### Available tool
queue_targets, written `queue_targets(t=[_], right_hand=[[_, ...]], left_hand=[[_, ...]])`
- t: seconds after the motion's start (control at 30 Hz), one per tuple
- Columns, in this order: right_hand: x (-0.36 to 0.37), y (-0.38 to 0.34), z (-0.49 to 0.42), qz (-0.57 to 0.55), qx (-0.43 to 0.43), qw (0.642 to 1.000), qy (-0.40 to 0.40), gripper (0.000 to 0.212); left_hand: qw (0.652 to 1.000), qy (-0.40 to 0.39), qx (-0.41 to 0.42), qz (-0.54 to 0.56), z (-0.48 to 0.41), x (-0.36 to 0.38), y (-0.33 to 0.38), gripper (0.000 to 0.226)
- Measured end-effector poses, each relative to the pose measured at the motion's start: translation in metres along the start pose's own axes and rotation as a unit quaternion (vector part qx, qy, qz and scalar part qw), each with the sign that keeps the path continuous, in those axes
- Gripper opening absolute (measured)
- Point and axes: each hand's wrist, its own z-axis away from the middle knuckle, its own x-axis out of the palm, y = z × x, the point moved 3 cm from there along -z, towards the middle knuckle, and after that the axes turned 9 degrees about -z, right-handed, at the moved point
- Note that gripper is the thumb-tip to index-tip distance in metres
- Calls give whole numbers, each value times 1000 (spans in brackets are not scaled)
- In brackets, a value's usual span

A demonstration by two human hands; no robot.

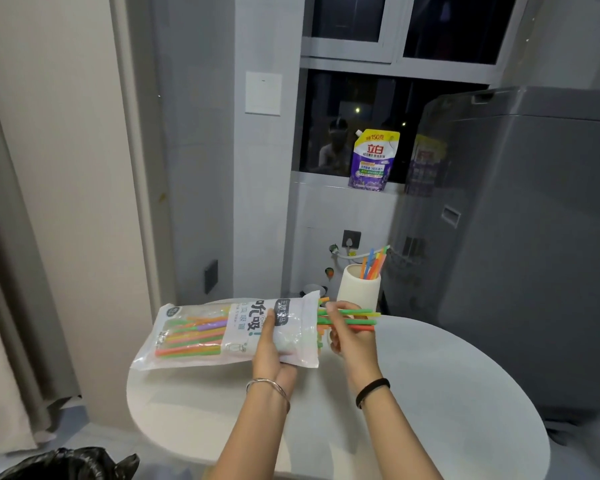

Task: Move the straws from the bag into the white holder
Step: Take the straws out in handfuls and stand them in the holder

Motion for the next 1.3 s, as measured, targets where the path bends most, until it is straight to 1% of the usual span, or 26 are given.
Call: queue_targets(t=[0.07,0.13,0.2,0.23,0.27,0.33,0.4,0.43,0.53,0.63,0.73,0.8,0.87,0.97,1.03,1.13,1.23,1.3], right_hand=[[-2,-1,-2,0,2,1000,28,17],[-10,-7,-7,-18,-19,996,79,21],[-19,-14,-11,-40,-49,991,119,25],[-21,-16,-12,-46,-61,990,122,24],[-21,-17,-12,-44,-66,990,112,21],[-14,-13,-11,-22,-62,996,63,12],[-4,-8,-9,24,-52,998,10,9],[-2,-6,-9,43,-52,998,0,10],[-4,-13,-14,42,-79,996,23,19],[-15,-32,-27,28,-112,992,50,27],[-30,-60,-45,56,-161,984,47,36],[-39,-79,-58,79,-185,978,59,37],[-48,-98,-71,89,-216,970,67,37],[-53,-122,-86,119,-265,955,60,36],[-50,-132,-93,153,-286,944,53,37],[-44,-138,-103,183,-293,937,44,36],[-41,-143,-111,216,-295,930,38,35],[-40,-145,-117,232,-296,926,38,33]], left_hand=[[1000,-1,-3,3,-1,0,-3,51],[1000,-5,-8,19,-3,-2,0,49],[999,-10,-11,28,-4,-4,2,40],[999,-12,-14,28,-5,-4,2,33],[999,-13,-17,27,-4,-3,1,29],[999,-11,-25,26,-1,1,-3,24],[999,-13,-29,28,0,5,-8,22],[999,-16,-33,29,0,7,-11,21],[999,-16,-43,27,-3,9,-11,22],[999,-13,-33,33,-11,8,-7,25],[999,-7,-25,35,-21,11,-4,40],[999,0,-20,30,-27,12,-4,47],[1000,0,-21,20,-33,14,-4,44],[1000,-9,-19,12,-42,18,-4,30],[1000,-6,-12,12,-47,20,-5,26],[1000,8,-5,14,-53,20,-7,29],[999,2,-19,25,-55,22,-10,24],[999,3,-19,29,-56,23,-10,29]])
